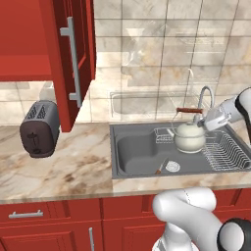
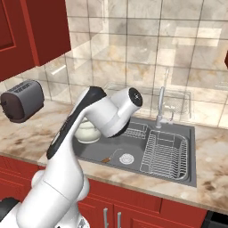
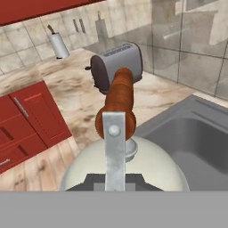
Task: Open the cabinet, pick the kettle from the cabinet, and place it in the sink.
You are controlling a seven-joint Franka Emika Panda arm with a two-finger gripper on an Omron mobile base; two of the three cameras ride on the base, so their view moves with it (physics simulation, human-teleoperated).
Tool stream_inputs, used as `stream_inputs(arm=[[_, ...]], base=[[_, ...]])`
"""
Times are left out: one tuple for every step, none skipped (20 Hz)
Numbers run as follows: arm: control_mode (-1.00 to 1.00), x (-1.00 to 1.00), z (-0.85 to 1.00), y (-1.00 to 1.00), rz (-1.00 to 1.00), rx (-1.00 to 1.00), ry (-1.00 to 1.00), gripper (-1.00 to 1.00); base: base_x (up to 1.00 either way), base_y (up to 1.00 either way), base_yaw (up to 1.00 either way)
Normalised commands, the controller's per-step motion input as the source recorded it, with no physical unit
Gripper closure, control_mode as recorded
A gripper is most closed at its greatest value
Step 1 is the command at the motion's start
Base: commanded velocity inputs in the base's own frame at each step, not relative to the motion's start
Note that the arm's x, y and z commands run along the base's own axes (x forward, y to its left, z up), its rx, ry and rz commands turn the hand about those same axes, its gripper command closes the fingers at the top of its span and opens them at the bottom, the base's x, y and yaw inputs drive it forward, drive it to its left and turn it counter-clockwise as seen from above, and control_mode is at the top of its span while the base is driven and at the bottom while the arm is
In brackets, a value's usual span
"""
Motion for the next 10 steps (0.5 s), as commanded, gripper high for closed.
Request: stream_inputs(arm=[[-1.0,0.23,-0.12,0.07,0.04,0.0,0.0,1.0],[-1.0,0.22,-0.13,0.06,0.03,0.0,0.0,1.0],[-1.0,0.2,-0.14,0.07,0.0,0.0,0.0,1.0],[-1.0,0.19,-0.15,0.09,0.0,0.0,0.0,1.0],[-1.0,0.18,-0.16,0.1,0.0,0.0,0.0,1.0],[-1.0,0.19,-0.16,0.11,0.0,0.0,0.0,1.0],[-1.0,0.18,-0.16,0.12,0.0,0.01,0.0,1.0],[-1.0,0.16,-0.15,0.12,0.0,0.01,0.0,1.0],[-1.0,0.16,-0.16,0.13,0.0,0.03,0.0,1.0],[-1.0,0.15,-0.18,0.13,0.0,0.03,0.0,1.0]], base=[[0.0,0.0,0.0],[0.0,0.0,0.0],[0.0,0.0,0.0],[0.0,0.0,0.0],[0.0,0.0,0.0],[0.0,0.0,0.0],[0.0,0.0,0.0],[0.0,0.0,0.0],[0.0,0.0,0.0],[0.0,0.0,0.0]])
